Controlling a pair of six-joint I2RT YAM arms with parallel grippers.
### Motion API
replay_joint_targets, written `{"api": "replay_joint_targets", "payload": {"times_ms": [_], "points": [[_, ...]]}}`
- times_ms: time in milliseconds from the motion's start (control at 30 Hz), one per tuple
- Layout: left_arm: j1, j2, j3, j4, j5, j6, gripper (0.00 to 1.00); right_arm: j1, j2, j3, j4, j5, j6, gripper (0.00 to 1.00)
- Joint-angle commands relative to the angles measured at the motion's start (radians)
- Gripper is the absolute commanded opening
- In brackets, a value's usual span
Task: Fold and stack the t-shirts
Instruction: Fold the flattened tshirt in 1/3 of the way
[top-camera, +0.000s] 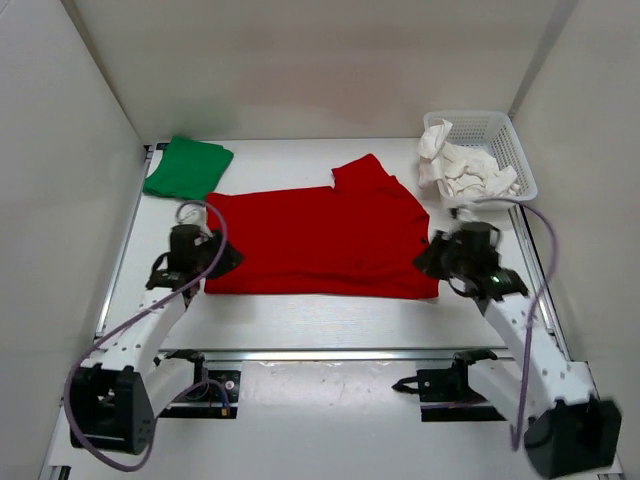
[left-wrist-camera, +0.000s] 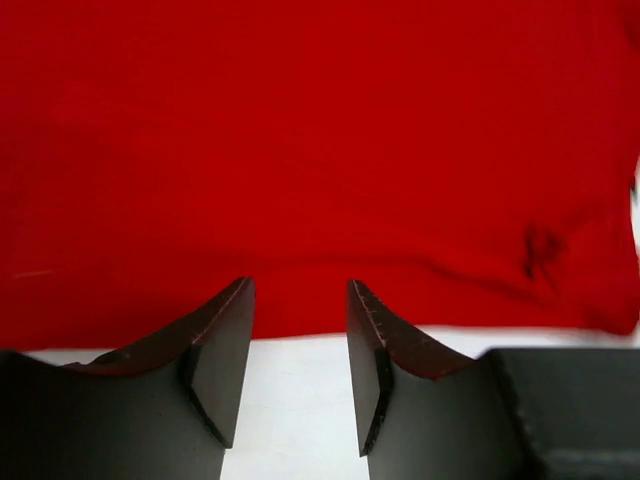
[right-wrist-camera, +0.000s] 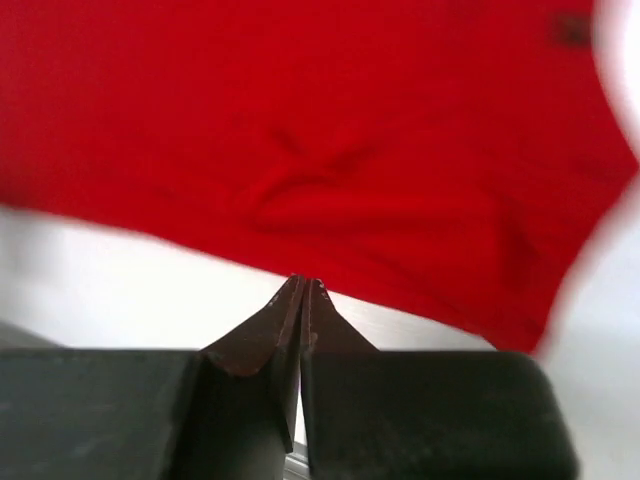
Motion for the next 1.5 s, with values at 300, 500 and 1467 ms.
{"api": "replay_joint_targets", "payload": {"times_ms": [300, 500, 1467], "points": [[-0.386, 0.131, -0.033, 0.371, -0.041, -0.091, 0.49, 0.160, 0.556, 0.210, 0.223, 0.297, -0.110, 0.32], [-0.487, 0.149, -0.076, 0.472, -0.040, -0.089, 0.48, 0.110, 0.665, 0.268, 0.264, 0.294, -0.111, 0.44], [-0.467, 0.060, -0.270, 0.574, 0.002, -0.161, 0.48, 0.077, 0.741, 0.291, 0.328, 0.202, -0.067, 0.00]]}}
